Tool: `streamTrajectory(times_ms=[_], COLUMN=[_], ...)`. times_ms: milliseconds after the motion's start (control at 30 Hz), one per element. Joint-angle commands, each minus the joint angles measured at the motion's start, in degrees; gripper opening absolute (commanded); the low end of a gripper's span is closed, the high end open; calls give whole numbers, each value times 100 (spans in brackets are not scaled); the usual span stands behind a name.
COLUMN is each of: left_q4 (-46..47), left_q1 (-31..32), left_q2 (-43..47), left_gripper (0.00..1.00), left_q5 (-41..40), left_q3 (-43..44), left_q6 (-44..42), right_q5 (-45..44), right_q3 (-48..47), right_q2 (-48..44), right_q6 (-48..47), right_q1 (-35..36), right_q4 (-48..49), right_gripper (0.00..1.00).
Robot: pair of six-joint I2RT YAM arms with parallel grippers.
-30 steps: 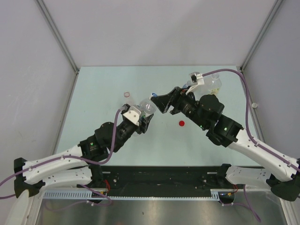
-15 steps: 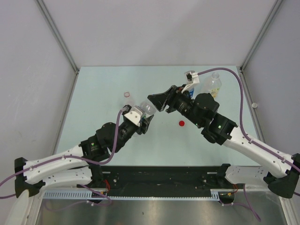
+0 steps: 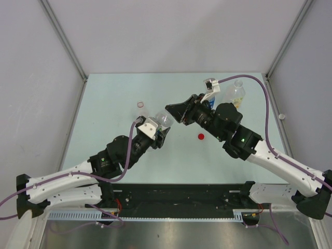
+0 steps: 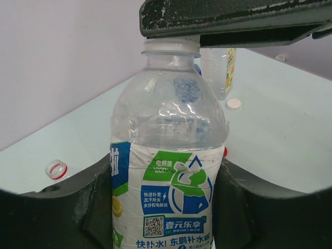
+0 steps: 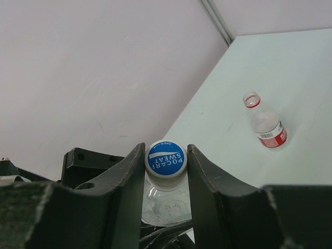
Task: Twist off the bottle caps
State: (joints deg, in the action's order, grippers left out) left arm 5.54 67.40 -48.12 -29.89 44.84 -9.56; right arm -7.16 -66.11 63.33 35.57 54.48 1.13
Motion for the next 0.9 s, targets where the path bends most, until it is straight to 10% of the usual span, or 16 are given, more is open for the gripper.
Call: streamTrajectory(times_ms=[0,100,467,867], left_q4=[237,176,-238,412], left_q1=[46,46,19,-1597], left_q2=[13,30,188,-100], left_gripper=[0,0,0,0], left_q5=[-87,-26,1738,7327], left_q3=[51,104,323,737], left_q6=[-107,-64,376,2300], right_q5=[74,153,1574,4475], right_q3=[-43,-43,-43,-43], right_q2=[39,39,-312,-1112], right_q6=[-59,-155,-1385,-2239], right_q1=[-8,-25,-157,-314], right_q4=[98,20,-304,-386], right_gripper=[26,0,0,0])
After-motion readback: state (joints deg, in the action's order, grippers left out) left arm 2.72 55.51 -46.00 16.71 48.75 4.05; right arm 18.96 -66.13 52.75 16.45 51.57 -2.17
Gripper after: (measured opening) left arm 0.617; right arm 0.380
